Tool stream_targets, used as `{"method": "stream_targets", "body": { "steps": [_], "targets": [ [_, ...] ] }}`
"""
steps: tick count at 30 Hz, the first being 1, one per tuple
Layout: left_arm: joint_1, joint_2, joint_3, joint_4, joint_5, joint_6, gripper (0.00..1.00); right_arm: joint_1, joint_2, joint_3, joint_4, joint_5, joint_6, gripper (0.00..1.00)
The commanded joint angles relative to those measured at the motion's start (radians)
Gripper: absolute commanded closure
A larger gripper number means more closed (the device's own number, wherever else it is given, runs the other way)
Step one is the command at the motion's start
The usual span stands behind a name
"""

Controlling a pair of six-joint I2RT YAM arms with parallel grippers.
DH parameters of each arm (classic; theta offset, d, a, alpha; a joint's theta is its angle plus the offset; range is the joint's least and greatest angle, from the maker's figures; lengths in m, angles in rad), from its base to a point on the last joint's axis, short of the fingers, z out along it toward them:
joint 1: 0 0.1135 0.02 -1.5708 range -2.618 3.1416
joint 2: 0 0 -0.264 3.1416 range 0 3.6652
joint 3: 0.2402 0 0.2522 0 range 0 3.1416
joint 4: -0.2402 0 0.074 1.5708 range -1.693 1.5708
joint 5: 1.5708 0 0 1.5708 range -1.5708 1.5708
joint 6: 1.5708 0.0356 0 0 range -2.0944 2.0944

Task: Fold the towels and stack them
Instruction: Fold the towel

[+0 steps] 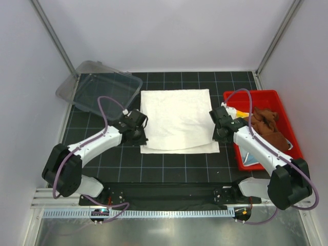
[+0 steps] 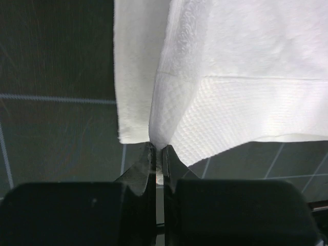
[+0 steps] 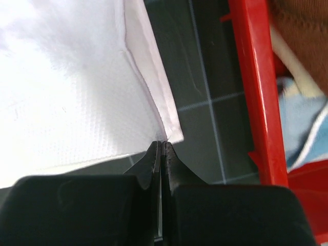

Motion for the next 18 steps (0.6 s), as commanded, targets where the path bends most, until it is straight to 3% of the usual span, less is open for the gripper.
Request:
{"method": "stream_targets", "body": {
  "steps": [1,4,7,10,15,18],
  "targets": [
    [-0.031,-0.021,-0.136,0.057,0.028,-0.041,1.0,0.018,-0.042,-0.051,-0.082,0.034,0.042,0.99],
    [-0.054,0.004,-0.188,0.077,-0.015,-0.055,1.0,0.017,-0.022,-0.094,-0.058,0.071,0.126,0.99],
    [-0.057,0.035,-0.204,0.087,-0.039,-0.057,1.0,-0.02,-0.019,-0.225,0.07,-0.042,0.206,0.99],
    [-0.057,0.053,-0.199,0.094,-0.027,-0.052,1.0,-0.023,0.015,-0.287,0.102,-0.017,0.258,0.99],
    [-0.061,-0.02,-0.187,0.074,-0.056,-0.058,1.0,-0.028,0.004,-0.155,0.067,0.012,0.196,0.99],
    [-0.059,-0.037,-0.049,-0.04,-0.087,-0.026,1.0,-0.028,0.026,0.03,-0.08,0.047,0.16,0.99]
  ]
}}
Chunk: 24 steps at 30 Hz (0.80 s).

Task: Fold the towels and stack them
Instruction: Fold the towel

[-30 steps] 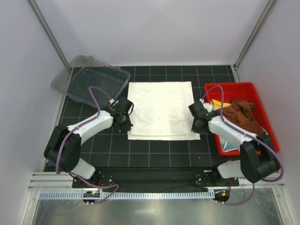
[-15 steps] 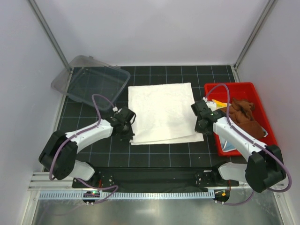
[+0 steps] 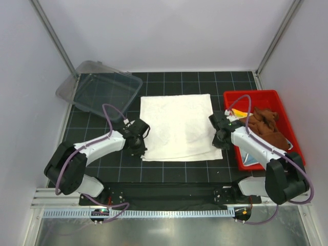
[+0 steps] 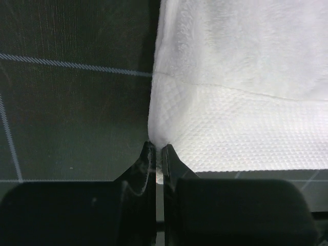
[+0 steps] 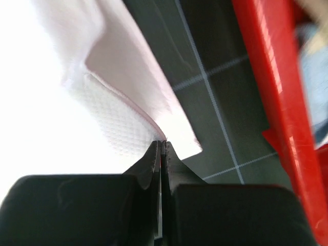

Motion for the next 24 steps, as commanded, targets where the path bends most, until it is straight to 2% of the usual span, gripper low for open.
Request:
{"method": "stream_targets", "body": {
  "steps": [1,2,4,7,10,13,24],
  "targets": [
    [0.001,-0.072,0.15,-0.124,-0.063,0.024,1.0,-0.009,0.01,0.224,-0.117,0.117,-0.026,0.99],
    [-0.001,-0.087,0.174,-0.132,-0.045,0.02,1.0,-0.015,-0.009,0.269,-0.149,0.117,-0.019,0.99],
    [-0.003,-0.144,0.159,-0.12,-0.001,0.0,1.0,-0.038,-0.053,0.257,-0.215,0.117,0.007,0.99],
    [-0.033,-0.188,0.058,-0.053,0.033,-0.044,1.0,-0.093,-0.153,0.118,-0.231,0.067,0.05,0.99],
    [-0.045,-0.167,-0.069,0.04,0.066,-0.058,1.0,-0.143,-0.213,0.015,-0.177,0.025,0.082,0.99],
    [-0.062,-0.136,-0.153,0.113,0.073,-0.078,1.0,-0.154,-0.184,-0.05,-0.14,-0.012,0.133,0.99],
    [-0.075,-0.129,-0.207,0.105,-0.008,-0.078,1.0,-0.147,-0.239,-0.225,-0.027,-0.09,0.167,0.99]
  ]
}}
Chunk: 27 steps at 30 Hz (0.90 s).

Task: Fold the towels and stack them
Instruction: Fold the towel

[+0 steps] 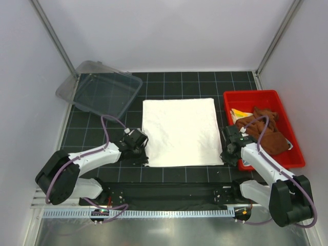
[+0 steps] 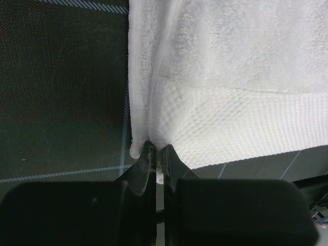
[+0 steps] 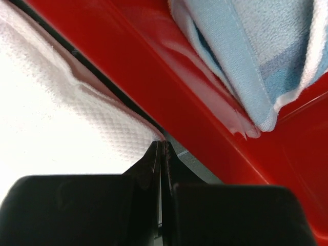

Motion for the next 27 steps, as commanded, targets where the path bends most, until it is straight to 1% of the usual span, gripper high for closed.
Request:
{"method": "stream_targets", "body": {
  "steps": [1,3,6,9,13,16,17,18,20,21,22,23,24,25,26,27],
  "targets": [
    [0.004,-0.015,-0.038,-0.047,-0.109,0.006,1.0,-0.002,-0.037,-0.054,0.047,0.004,0.021,0.99],
    [0.004,-0.034,-0.025,-0.072,-0.127,0.012,1.0,-0.002,-0.058,-0.066,0.06,-0.003,0.012,0.99],
    [0.004,-0.072,0.018,-0.167,-0.186,0.029,1.0,0.003,-0.092,-0.069,0.06,-0.017,0.008,0.99],
    [0.004,-0.112,0.053,-0.213,-0.236,0.036,1.0,0.003,-0.105,-0.072,0.066,-0.032,0.005,0.99],
    [0.004,-0.112,0.08,-0.238,-0.266,0.049,1.0,0.004,-0.094,-0.075,0.077,-0.042,-0.005,0.99],
    [0.004,-0.089,0.072,-0.236,-0.275,0.049,1.0,0.017,-0.094,-0.1,0.104,-0.065,0.004,0.99],
    [0.004,-0.068,0.069,-0.235,-0.282,0.049,1.0,0.026,-0.094,-0.099,0.103,-0.06,0.007,0.98],
    [0.004,-0.051,0.064,-0.233,-0.299,0.049,1.0,0.044,-0.092,-0.099,0.103,-0.043,0.015,0.92],
    [0.006,-0.025,0.057,-0.233,-0.313,0.049,1.0,0.05,-0.091,-0.092,0.098,-0.043,0.009,0.88],
    [0.004,0.003,0.057,-0.231,-0.313,0.05,0.99,0.052,-0.091,-0.088,0.088,-0.042,0.005,0.84],
    [0.004,0.015,0.061,-0.231,-0.313,0.053,0.97,0.051,-0.094,-0.073,0.08,-0.031,0.004,0.81],
    [0.004,0.029,0.078,-0.236,-0.31,0.056,0.86,0.052,-0.095,-0.06,0.06,-0.031,-0.002,0.77],
    [0.006,0.044,0.093,-0.262,-0.306,0.061,0.79,0.054,-0.098,-0.043,0.046,-0.031,-0.004,0.69],
    [0.004,0.047,0.138,-0.285,-0.306,0.068,0.73,0.052,-0.106,0.001,0.029,-0.037,-0.01,0.66],
    [0.006,0.044,0.164,-0.309,-0.31,0.076,0.61,0.052,-0.111,0.019,0.009,-0.049,-0.011,0.6],
    [0.004,0.038,0.19,-0.361,-0.319,0.084,0.57,0.052,-0.114,0.042,0.002,-0.061,-0.018,0.57]
  ]
}}
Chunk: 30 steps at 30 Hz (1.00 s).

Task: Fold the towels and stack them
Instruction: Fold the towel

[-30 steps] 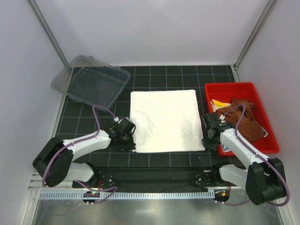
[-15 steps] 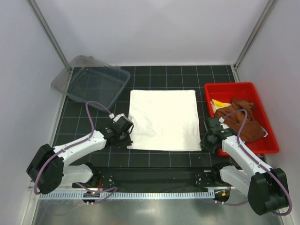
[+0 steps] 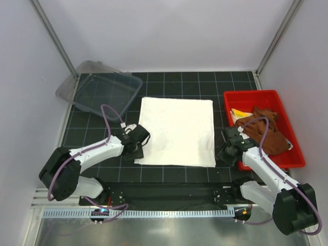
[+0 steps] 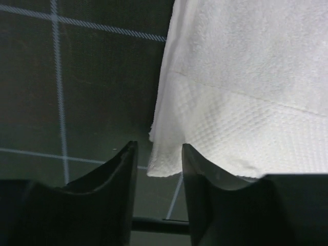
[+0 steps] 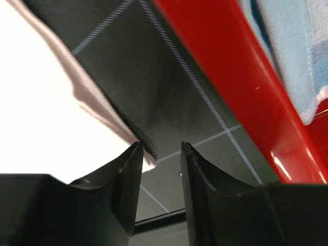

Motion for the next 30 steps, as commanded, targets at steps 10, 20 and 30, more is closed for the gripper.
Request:
{"method": "stream_targets", "body": {
  "steps": [10,20,30],
  "targets": [
    [0.09,0.146,0.625,-0.061,-0.105,0.532,0.32,-0.029,0.434,0.719,0.095,-0.127,-0.639,0.38],
    [0.351,0.597,1.064,0.065,0.454,0.902,0.4,-0.229,0.892,1.127,0.066,-0.487,-1.007,0.37],
    [0.429,1.053,1.65,-0.172,0.481,1.116,0.43,-0.259,1.302,1.593,-0.105,-0.437,-1.167,0.37]
  ]
}}
